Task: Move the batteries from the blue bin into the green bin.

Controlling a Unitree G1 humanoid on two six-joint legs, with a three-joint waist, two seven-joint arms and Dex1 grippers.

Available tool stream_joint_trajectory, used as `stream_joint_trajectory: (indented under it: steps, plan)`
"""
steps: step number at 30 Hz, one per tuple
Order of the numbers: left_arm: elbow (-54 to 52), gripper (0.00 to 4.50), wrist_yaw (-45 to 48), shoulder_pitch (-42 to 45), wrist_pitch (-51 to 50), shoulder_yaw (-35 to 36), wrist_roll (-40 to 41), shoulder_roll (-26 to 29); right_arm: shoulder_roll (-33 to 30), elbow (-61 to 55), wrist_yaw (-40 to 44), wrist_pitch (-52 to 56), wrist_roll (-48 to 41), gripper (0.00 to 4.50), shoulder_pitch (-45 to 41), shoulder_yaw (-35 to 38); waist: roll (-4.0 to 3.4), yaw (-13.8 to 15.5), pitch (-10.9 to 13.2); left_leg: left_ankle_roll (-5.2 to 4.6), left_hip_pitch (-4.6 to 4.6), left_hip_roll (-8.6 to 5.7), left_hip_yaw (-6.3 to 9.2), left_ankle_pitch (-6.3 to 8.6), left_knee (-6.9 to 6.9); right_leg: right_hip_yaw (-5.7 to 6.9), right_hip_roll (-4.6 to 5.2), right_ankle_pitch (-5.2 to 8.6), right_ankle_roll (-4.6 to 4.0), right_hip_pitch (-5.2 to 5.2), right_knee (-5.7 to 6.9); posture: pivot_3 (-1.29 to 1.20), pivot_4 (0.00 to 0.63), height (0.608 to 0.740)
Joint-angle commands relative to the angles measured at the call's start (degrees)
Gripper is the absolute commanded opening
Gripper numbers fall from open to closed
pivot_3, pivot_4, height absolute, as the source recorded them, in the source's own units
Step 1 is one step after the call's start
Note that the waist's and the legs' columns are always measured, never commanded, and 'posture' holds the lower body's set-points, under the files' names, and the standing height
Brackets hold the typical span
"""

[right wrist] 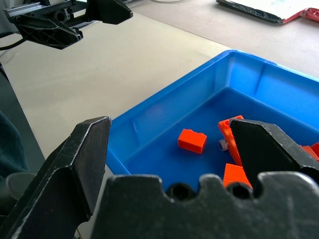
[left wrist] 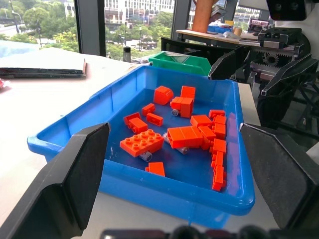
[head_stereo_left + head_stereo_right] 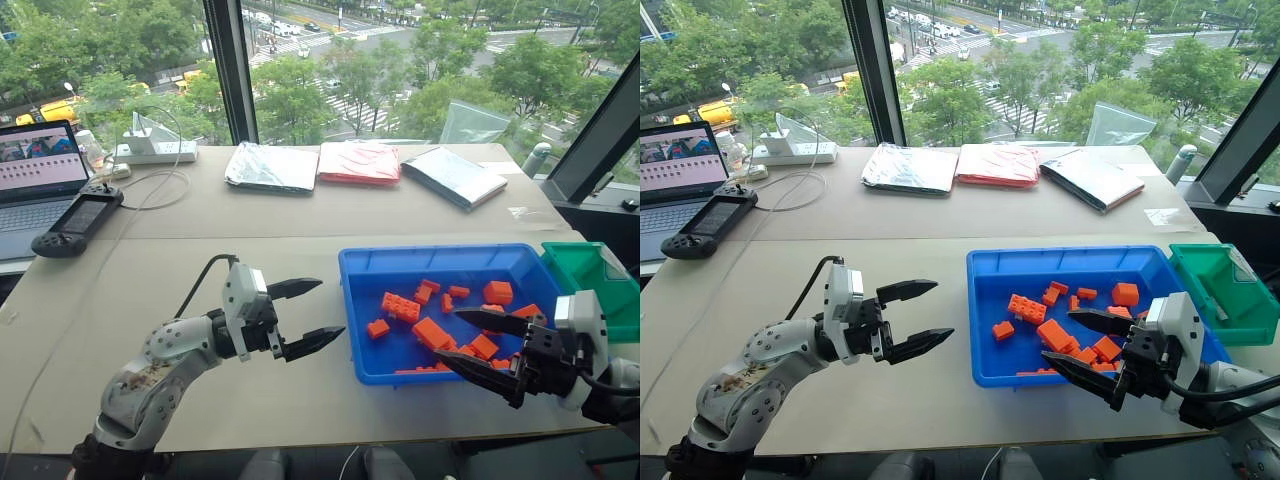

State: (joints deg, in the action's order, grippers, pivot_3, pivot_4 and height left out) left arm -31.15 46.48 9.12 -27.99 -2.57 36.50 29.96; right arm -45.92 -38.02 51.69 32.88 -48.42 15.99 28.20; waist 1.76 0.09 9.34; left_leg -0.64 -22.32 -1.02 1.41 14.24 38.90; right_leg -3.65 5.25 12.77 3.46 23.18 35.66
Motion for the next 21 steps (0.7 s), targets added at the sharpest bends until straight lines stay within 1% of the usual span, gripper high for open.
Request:
stream_joint_trajectory:
  steps: [1,4,9,11,14,18,21]
  plan:
    - [-0.72,4.5,0.24,1.09,-0.12,0.31,1.62,-0.29,-0.14,-0.45,-0.19,-1.09,0.38,4.41,-0.11,0.81,0.0,0.0,0.0,0.0,0.0,0.0,0.0,0.0,0.0,0.0,0.0,0.0,0.0,0.0,0.0,0.0,0.15,0.74]
    - [-0.49,4.5,-0.02,1.34,0.71,0.52,1.71,-1.18,-0.14,-0.05,-0.78,-1.39,1.98,4.41,0.08,0.45,0.0,0.05,0.0,0.0,0.0,0.0,0.0,0.0,0.0,0.0,0.0,0.01,0.01,0.0,0.0,0.0,0.15,0.74]
    - [0.16,4.5,0.73,0.76,1.85,0.12,1.69,-2.27,0.12,2.35,-4.72,-1.01,5.54,4.41,-1.97,0.05,0.0,0.04,0.0,0.0,0.0,-0.01,-0.01,0.0,0.0,0.0,-0.01,0.01,0.01,0.0,0.0,0.0,0.15,0.74]
    - [0.71,4.5,0.99,0.29,2.48,0.25,2.56,-3.52,-0.06,3.46,-7.17,1.02,5.74,4.41,-3.01,0.18,0.0,0.04,0.0,0.0,0.0,-0.01,-0.01,0.0,0.0,0.0,0.0,0.0,0.0,0.0,-0.01,0.0,0.15,0.74]
    - [2.15,4.5,3.19,-0.42,4.14,-0.59,1.6,-3.91,0.08,5.19,-11.83,4.27,6.05,4.41,-5.11,-0.34,0.0,0.03,0.0,0.0,0.0,0.0,0.0,0.0,-0.03,0.0,-0.01,-0.01,-0.03,0.0,-0.02,0.0,0.15,0.74]
    - [4.24,4.5,4.59,0.81,3.52,-1.23,3.86,-5.38,-0.16,6.57,-15.89,7.22,7.23,4.41,-7.33,-1.02,0.0,0.04,0.0,0.0,-0.02,-0.01,-0.02,0.0,-0.02,0.0,0.0,-0.02,-0.04,0.01,-0.02,0.0,0.15,0.74]
    - [6.39,4.5,4.18,2.31,6.63,-2.83,0.68,-7.99,-0.8,8.82,-19.44,9.59,9.78,4.41,-8.69,-1.38,0.0,0.27,0.0,0.0,-0.04,-0.03,-0.03,0.0,-0.02,0.01,0.01,-0.01,-0.04,0.01,-0.05,0.0,0.15,0.74]
